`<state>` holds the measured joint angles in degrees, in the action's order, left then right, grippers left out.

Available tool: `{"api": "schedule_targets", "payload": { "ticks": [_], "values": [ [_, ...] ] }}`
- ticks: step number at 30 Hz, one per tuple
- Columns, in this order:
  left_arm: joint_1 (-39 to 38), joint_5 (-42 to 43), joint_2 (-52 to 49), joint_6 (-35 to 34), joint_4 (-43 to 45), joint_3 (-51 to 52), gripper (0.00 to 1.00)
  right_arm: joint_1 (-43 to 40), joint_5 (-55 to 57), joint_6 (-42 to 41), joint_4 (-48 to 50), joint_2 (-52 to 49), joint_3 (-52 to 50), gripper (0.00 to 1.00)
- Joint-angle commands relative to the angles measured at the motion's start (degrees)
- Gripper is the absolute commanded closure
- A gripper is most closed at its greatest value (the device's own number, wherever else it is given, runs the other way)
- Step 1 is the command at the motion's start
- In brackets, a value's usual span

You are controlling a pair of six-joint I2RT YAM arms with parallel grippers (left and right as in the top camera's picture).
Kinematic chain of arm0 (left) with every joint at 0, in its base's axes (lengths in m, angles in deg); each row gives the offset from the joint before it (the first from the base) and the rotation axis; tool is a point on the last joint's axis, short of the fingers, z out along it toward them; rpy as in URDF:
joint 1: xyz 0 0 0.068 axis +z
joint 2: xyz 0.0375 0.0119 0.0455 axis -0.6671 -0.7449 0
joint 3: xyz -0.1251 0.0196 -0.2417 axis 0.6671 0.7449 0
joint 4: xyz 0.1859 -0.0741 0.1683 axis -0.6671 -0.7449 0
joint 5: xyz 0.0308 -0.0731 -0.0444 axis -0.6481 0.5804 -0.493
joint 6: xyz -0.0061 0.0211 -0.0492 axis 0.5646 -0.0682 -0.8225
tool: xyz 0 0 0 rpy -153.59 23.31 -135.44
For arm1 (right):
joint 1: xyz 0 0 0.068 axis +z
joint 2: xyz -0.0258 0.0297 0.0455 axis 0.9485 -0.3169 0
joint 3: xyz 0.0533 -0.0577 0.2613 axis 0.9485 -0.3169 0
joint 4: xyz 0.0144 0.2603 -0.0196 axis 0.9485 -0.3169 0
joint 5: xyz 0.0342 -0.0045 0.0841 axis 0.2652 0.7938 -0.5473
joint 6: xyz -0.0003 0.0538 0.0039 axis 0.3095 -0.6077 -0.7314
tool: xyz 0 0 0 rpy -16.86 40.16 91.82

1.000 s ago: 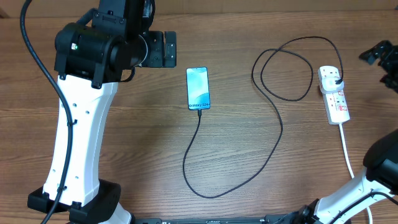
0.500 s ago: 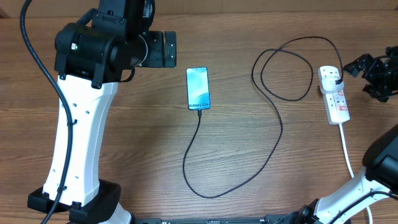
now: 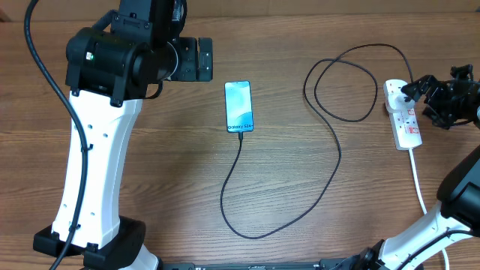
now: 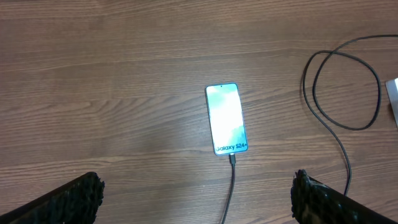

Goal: Plug charger to phone and switch on socket

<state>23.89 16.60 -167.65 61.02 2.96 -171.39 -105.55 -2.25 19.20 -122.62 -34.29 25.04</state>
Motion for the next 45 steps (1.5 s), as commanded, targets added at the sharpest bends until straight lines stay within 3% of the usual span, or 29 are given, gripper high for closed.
{"api": "schedule_targets", "payload": {
  "ticks": [1,22,45],
  "values": [
    [0.31,-0.76,0.42,0.66,0.11,0.07,0.0,0.37,-0.15,0.48,1.2,0.2,-0.15,0.0],
    [0.31,-0.76,0.42,0.66,0.11,0.07,0.0,3.82,0.83,0.48,8.9,0.17,-6.93,0.0],
    [0.31,-0.76,0.42,0.66,0.11,0.07,0.0,5.31,4.72,0.02,10.73,-0.04,-7.17,0.0]
  ]
}}
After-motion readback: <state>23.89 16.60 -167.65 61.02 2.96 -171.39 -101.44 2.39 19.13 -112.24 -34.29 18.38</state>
